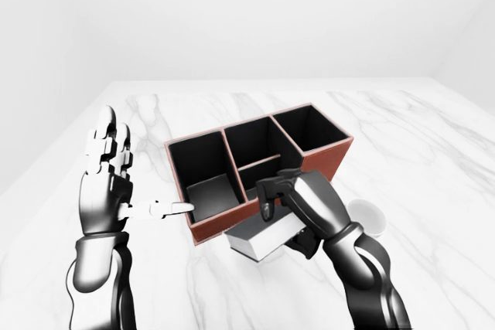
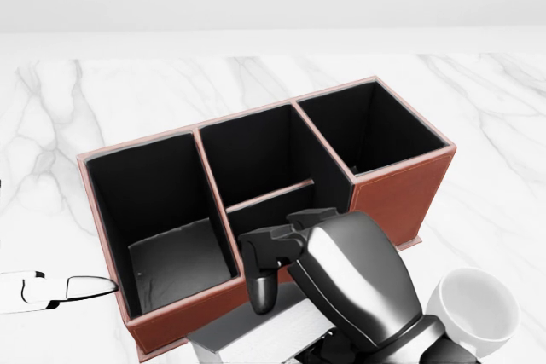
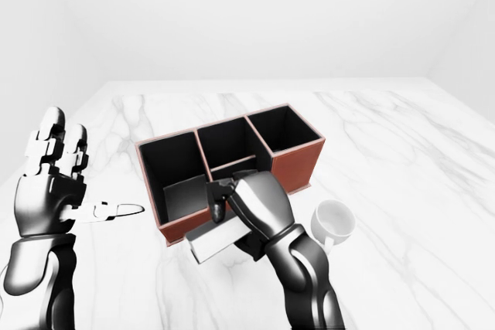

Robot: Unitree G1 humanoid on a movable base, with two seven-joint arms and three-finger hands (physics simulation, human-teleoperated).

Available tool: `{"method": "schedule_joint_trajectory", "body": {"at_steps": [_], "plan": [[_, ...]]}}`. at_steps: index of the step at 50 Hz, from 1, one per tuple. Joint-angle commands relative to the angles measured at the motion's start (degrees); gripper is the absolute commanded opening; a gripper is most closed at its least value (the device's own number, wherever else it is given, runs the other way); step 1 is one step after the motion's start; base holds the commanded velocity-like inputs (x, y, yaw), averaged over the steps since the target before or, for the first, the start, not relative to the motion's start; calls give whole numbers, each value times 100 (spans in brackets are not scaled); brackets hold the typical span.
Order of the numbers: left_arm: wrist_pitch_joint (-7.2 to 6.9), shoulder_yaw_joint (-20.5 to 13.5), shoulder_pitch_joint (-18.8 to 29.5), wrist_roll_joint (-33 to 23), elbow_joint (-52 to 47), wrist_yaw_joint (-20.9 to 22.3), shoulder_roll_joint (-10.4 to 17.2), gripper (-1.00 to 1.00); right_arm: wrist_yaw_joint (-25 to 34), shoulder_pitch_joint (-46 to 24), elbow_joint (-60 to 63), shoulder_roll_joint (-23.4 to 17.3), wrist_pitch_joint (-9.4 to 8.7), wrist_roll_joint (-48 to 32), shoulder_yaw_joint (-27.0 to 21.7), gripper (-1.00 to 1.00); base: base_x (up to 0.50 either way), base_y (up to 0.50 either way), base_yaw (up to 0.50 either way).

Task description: Pick up the book and place it in the front compartment of the caddy.

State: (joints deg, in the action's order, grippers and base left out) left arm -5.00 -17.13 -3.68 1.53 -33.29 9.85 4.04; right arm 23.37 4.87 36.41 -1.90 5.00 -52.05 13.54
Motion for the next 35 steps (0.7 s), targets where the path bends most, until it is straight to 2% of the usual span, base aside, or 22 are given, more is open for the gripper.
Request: {"method": "schedule_joint_trajectory", "body": {"at_steps": [1,12,22,29,35], "plan": [[0,-26,1,13,38,7,2,100,274,-690,185,188,0,81,-248,-100,0,0,0],[0,-24,17,12,69,-2,11,100,407,-1332,-50,219,0,146,-509,-100,0,0,0],[0,-28,25,14,85,-10,15,100,372,-1892,-468,162,-198,138,-712,-100,0,0,0],[0,-38,24,23,68,-10,24,100,314,-2260,-821,140,-410,63,-798,-100,0,0,0],[0,-31,22,20,76,-10,23,100,185,-2411,-1108,115,-446,-5,-820,-100,0,0,0]]}}
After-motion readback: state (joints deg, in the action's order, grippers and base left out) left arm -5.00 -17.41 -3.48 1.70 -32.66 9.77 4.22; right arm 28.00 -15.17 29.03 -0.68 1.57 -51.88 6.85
